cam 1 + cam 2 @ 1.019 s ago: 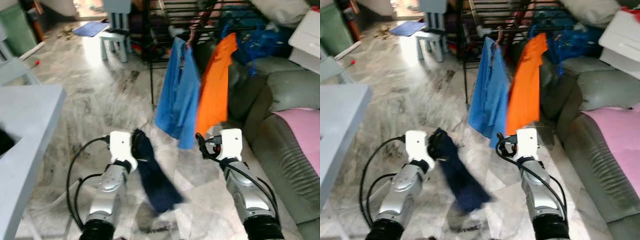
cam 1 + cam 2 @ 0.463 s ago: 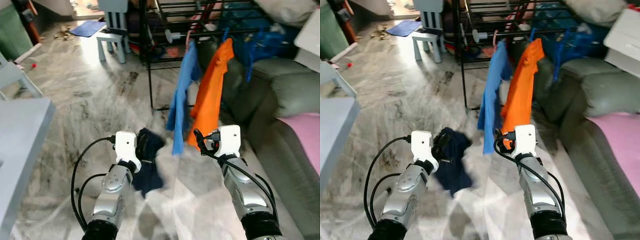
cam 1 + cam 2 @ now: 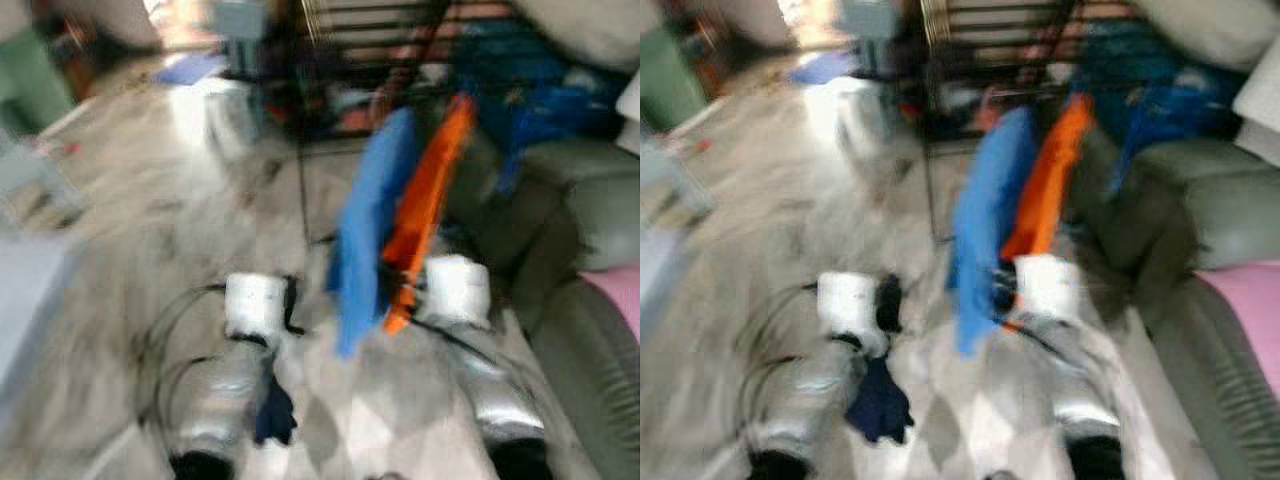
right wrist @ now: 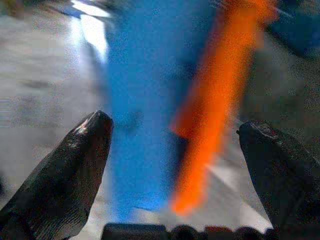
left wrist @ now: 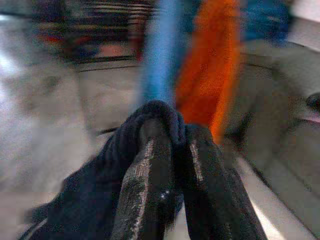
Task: Hang hanger
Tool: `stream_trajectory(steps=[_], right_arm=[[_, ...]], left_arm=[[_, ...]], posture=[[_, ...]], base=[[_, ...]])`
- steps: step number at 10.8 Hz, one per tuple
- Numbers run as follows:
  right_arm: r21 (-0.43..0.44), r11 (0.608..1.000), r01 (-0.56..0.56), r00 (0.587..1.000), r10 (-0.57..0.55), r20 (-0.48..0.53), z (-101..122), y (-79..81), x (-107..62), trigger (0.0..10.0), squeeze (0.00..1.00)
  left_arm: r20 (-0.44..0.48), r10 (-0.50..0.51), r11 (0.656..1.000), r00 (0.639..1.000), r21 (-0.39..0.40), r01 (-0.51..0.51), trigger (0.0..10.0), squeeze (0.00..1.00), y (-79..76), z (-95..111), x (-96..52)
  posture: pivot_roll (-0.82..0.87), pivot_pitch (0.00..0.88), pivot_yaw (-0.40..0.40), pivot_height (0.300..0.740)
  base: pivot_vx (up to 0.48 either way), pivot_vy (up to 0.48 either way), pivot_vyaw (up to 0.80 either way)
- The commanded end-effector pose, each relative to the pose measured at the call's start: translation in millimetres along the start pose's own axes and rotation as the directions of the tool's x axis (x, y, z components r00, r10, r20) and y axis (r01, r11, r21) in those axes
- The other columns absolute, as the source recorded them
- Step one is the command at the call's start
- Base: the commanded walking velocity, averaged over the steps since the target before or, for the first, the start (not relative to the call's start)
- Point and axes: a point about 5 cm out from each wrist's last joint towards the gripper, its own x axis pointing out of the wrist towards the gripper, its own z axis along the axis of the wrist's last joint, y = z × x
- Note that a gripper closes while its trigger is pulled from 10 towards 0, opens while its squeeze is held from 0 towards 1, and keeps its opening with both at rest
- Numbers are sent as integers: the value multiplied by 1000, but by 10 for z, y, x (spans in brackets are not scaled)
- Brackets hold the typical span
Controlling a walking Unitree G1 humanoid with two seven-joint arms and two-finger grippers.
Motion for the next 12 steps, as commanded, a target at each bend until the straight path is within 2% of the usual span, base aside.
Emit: stream_trajectory(steps=[1, 2, 3, 4, 6, 7, 8, 10, 12], right_arm=[[5, 999, -40, 999, 40, 35, 98, 152, 40, 10000, 0], [5, 999, -43, 999, 43, 27, 90, 162, 32, 10000, 0], [0, 999, -48, 999, 48, 26, 88, 159, 26, 10000, 0], [-9, 998, -55, 998, 55, 12, 53, 136, 12, 10000, 0], [-52, 999, -4, 1000, 4, 10, 20, 19, -44, 10000, 0], [-16, 998, 64, 998, -64, 7, -18, -90, -130, 10000, 0], [-13, 996, 83, 997, -83, 0, -89, -130, -274, 10000, 0], [-18, 995, 94, 996, -94, 4, -121, -150, -447, 10000, 0], [-12, 993, 117, 993, -117, -12, -141, -200, -478, 10000, 0]], left_arm=[[34, 9, 1000, 999, 4, -9, 10000, 0, 26, 82, -11], [16, 44, 999, 999, 17, -45, 10000, 0, 54, 63, -20], [63, 123, 990, 990, 58, -127, 10000, 0, 168, 128, -37], [54, 197, 978, 979, 64, -200, 10000, 0, 370, 93, -109], [6, 262, 960, 965, 98, -261, 10000, 0, 596, -36, -268], [14, 304, 945, 953, 123, -303, 10000, 0, 691, -45, -363], [54, 335, 933, 941, 116, -339, 10000, 0, 765, -29, -512], [72, 353, 928, 933, 102, -359, 10000, 0, 783, -30, -708], [20, 380, 919, 925, 103, -380, 10000, 0, 815, -168, -798]], posture=[[-69, 117, 16, 740], [-69, 117, 16, 740], [-69, 117, 16, 740], [-66, 108, 5, 740], [-50, 90, -13, 740], [-42, 84, -15, 740], [-40, 76, -3, 740], [-50, 76, 11, 740], [-69, 77, 14, 740]], base=[[401, 0, 0], [0, 0, 0], [0, 0, 0], [0, 0, 0], [0, 0, 0], [0, 0, 0], [0, 0, 0], [0, 0, 0], [0, 0, 0]])
